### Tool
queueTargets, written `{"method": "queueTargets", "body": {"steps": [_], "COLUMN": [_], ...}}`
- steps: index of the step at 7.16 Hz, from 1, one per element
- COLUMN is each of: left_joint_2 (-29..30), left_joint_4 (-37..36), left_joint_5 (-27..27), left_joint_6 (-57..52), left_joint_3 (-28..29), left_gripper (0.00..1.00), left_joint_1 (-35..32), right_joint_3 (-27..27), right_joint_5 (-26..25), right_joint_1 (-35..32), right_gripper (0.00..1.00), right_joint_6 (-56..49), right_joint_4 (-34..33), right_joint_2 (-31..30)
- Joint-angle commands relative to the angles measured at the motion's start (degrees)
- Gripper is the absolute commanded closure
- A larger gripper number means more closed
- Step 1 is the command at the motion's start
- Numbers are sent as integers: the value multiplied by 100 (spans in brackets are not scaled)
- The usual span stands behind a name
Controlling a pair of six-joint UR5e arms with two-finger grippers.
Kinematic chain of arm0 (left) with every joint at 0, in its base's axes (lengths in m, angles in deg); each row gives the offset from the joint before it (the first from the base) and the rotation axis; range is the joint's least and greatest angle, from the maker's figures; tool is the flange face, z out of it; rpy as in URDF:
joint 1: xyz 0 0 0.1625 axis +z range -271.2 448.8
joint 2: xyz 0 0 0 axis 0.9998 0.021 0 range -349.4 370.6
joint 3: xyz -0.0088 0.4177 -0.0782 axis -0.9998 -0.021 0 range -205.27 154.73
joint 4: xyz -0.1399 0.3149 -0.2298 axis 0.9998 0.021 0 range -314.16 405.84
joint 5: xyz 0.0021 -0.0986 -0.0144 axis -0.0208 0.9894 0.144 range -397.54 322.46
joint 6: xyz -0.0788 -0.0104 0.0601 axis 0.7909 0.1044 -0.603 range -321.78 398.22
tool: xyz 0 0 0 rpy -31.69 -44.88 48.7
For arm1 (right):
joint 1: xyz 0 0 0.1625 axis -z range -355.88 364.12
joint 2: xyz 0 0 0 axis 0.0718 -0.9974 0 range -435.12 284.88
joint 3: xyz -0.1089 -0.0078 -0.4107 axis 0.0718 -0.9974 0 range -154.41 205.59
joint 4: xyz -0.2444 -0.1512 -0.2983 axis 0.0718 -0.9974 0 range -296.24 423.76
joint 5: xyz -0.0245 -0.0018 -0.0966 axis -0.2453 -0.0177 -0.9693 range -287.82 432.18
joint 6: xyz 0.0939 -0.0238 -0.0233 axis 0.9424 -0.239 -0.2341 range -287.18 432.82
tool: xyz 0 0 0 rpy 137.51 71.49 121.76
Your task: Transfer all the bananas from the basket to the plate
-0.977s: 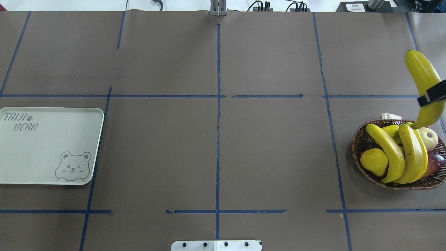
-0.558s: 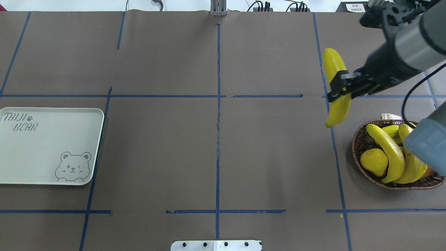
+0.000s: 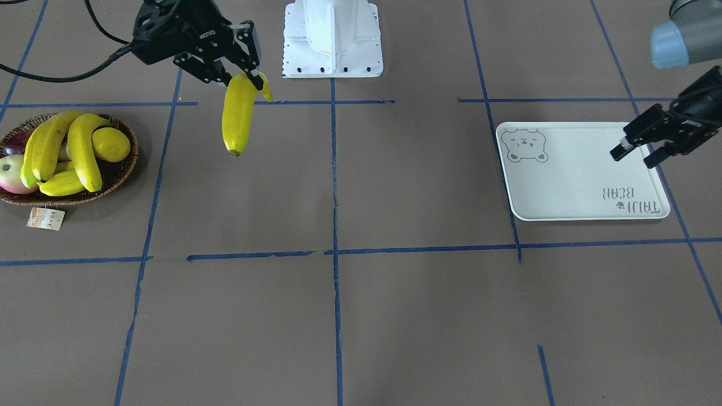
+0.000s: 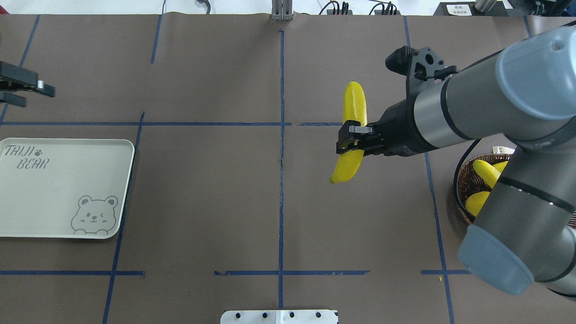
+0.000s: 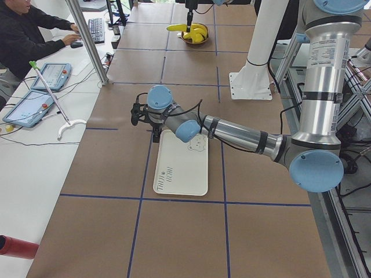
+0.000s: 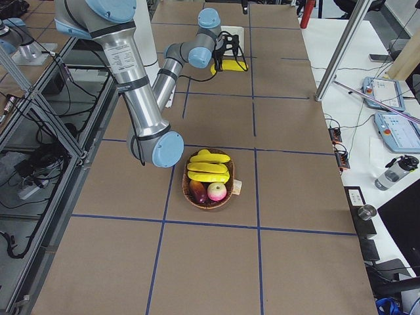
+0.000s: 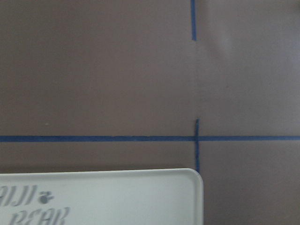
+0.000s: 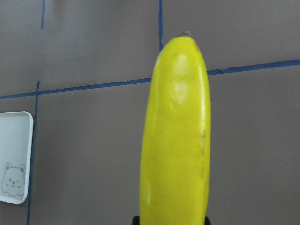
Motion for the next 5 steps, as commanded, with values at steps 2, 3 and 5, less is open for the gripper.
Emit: {"method": "queueTargets", "body": {"steps": [2, 3, 5], "left_joint_2": [1487, 1699, 2077], "left_joint_4": [387, 387, 405], "left_joint_5": [-895, -1231, -1392], "left_joint_6": [3631, 4039, 4499], "left_joint_3": [-134, -232, -355], "left_gripper": [4, 4, 4], "left_joint_1": [1399, 1716, 2070], "right_joint_3": [-141, -325, -615], "right_joint_5": [-690, -735, -744], "right_joint_1": [788, 877, 1088], "right_gripper": [97, 97, 99], "right_joint_6": [556, 617, 978], "right_joint_4": [979, 1304, 1781], "right_joint_2": [45, 62, 316]}}
